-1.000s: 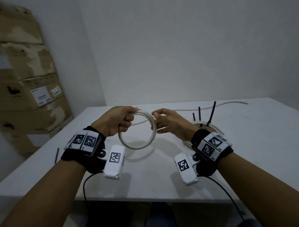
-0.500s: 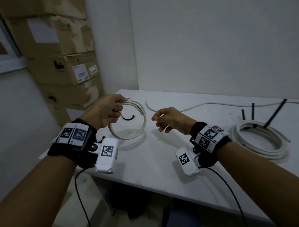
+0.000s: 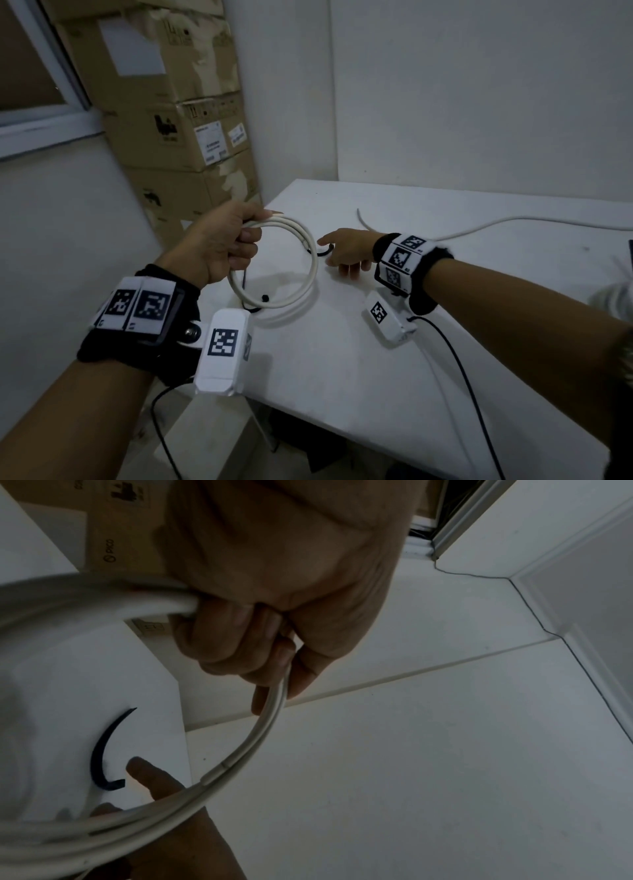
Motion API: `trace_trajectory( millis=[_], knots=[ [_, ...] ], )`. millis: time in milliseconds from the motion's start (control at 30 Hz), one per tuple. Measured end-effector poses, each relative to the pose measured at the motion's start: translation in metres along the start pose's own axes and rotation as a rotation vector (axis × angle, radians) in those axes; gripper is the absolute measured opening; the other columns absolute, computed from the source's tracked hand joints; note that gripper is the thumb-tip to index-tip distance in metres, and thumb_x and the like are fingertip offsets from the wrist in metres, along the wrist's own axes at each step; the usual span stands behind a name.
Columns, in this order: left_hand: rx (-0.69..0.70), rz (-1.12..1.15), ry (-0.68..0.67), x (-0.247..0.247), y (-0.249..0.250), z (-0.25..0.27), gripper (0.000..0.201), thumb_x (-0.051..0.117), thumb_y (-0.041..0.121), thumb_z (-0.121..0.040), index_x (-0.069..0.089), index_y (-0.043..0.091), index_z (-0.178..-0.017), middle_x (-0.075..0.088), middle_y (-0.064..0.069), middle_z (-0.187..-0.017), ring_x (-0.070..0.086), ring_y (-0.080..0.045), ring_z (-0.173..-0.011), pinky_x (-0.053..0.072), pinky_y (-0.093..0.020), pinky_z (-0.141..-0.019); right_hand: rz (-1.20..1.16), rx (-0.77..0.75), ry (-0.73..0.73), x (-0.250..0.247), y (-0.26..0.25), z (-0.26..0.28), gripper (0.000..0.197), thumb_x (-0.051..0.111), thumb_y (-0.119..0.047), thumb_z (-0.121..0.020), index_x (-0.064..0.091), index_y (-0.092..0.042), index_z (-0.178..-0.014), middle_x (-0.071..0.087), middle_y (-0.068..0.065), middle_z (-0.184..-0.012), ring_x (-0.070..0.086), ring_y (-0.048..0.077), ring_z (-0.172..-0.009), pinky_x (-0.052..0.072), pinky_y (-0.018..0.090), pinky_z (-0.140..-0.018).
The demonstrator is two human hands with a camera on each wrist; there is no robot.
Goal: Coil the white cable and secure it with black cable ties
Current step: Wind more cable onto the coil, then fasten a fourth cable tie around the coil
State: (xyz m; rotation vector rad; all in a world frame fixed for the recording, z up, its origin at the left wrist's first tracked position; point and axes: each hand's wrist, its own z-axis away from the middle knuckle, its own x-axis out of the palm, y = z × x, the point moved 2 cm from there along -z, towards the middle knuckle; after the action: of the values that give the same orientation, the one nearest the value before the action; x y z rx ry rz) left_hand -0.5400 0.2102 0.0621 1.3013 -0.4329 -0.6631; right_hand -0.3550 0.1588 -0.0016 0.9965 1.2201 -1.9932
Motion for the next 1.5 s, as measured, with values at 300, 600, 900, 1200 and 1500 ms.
trace_trajectory(
  millis=[300,600,900,1200,1500],
  knots=[
    [-0.005,0.018,-0.027,0.01,-0.001,-0.009,0.021,0.043,0.018,-0.094,0.062,0.016,-0.086,0.024,0.007,-0.044,0.015,-0.005,-0.031,0.011,-0.011,-0.033,0.448,-0.02,0.071,-0.004,0.0,-0.006,0.015,0.062,-0.019,-0.088,0.06,-0.01,-0.1,0.055,0.002,-0.074,0.051,0.018,-0.06,0.042,0.026,-0.056],
    [0.006,0.053,-0.083,0.068,0.004,-0.007,0.019,0.043,0.016,-0.091,0.049,0.018,-0.073,0.024,0.006,-0.041,0.015,-0.007,-0.029,0.011,-0.009,-0.033,0.146,-0.037,0.4,-0.044,0.062,0.079,0.013,0.052,-0.018,-0.093,0.057,-0.008,-0.086,0.067,0.011,-0.099,0.058,0.025,-0.082,0.044,0.03,-0.067],
    [0.088,0.197,-0.144,0.178,0.004,0.001,0.024,0.045,0.016,-0.091,0.04,0.02,-0.069,0.026,0.008,-0.043,0.016,-0.007,-0.032,0.011,-0.014,-0.033,-0.62,-0.177,1.027,-0.048,0.133,0.236,0.018,0.057,-0.005,-0.085,0.061,-0.016,-0.099,0.066,0.003,-0.073,0.062,0.01,-0.063,0.045,0.015,-0.056],
    [0.147,0.315,-0.193,0.29,0.013,0.019,0.017,0.043,0.014,-0.093,0.047,0.018,-0.078,0.03,0.007,-0.041,0.019,-0.007,-0.03,0.013,-0.014,-0.033,-1.246,-0.074,1.265,-0.02,0.19,0.329,0.016,0.051,0.002,-0.089,0.064,-0.008,-0.087,0.06,0.011,-0.065,0.056,0.011,-0.048,0.047,0.024,-0.039],
    [0.132,0.314,-0.335,0.359,0.004,0.051,0.021,0.041,0.014,-0.092,0.043,0.018,-0.071,0.028,0.007,-0.041,0.018,-0.006,-0.029,0.011,-0.014,-0.035,-2.294,0.043,0.866,-0.009,0.199,0.303,0.02,0.045,0.003,-0.093,0.051,-0.001,-0.075,0.049,0.014,-0.069,0.049,0.02,-0.059,0.051,0.022,-0.038]
  ],
)
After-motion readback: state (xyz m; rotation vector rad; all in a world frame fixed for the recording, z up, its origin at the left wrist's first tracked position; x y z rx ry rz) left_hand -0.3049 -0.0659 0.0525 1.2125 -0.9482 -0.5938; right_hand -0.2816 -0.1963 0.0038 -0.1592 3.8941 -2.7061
